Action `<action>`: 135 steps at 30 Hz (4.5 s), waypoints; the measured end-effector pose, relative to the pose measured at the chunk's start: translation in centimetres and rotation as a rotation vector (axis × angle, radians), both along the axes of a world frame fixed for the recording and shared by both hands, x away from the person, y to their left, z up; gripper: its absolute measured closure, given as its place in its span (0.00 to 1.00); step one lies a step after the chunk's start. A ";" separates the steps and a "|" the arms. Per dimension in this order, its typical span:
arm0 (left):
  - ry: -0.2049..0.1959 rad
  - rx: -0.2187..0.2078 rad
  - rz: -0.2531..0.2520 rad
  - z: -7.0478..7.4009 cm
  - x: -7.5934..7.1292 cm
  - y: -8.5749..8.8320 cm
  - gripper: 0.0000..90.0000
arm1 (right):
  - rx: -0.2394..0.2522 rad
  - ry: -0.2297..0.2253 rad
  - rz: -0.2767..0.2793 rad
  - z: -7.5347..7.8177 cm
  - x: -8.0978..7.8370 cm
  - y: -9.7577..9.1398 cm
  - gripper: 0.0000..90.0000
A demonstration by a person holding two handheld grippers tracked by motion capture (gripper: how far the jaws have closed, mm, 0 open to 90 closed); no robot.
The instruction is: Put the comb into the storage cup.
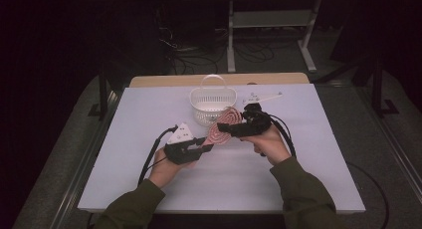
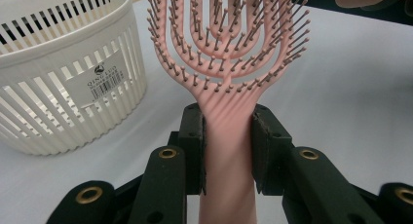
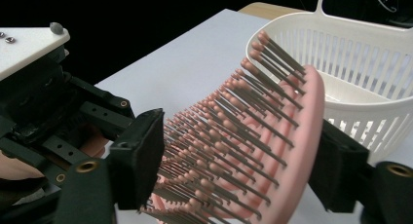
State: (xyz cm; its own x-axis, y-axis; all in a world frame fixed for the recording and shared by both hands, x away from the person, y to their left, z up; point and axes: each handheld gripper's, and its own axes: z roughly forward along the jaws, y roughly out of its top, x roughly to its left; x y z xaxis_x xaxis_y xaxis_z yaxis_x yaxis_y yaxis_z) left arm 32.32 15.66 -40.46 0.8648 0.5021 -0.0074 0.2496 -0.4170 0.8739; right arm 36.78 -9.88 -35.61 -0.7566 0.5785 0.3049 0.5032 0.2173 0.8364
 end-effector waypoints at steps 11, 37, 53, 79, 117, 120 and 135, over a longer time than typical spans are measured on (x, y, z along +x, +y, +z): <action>-0.013 0.005 0.014 -0.2 0.1 0.0 0.77 | 0.015 0.031 0.004 -0.1 0.1 0.0 0.46; -0.001 0.007 0.009 -0.6 0.3 -0.2 0.77 | 0.069 0.059 0.008 -0.2 0.3 -0.1 0.61; 0.003 0.013 -0.004 -0.7 0.3 -0.3 0.78 | 0.132 0.060 0.047 0.1 0.1 -0.1 0.69; 0.023 0.011 -0.036 -0.4 0.2 0.0 0.54 | 0.143 0.027 0.035 0.6 -0.1 -0.7 0.69; 0.077 0.064 0.046 -1.3 -1.1 7.0 0.00 | 0.144 0.012 0.008 0.8 -0.1 -1.5 0.69; 0.073 0.070 0.051 -1.4 -1.4 7.5 0.00 | 0.145 0.010 0.007 0.9 -0.1 -1.5 0.69; 0.076 0.139 0.079 -2.9 -3.6 9.7 0.00 | 0.156 -0.003 -0.008 1.0 -0.1 -1.9 0.70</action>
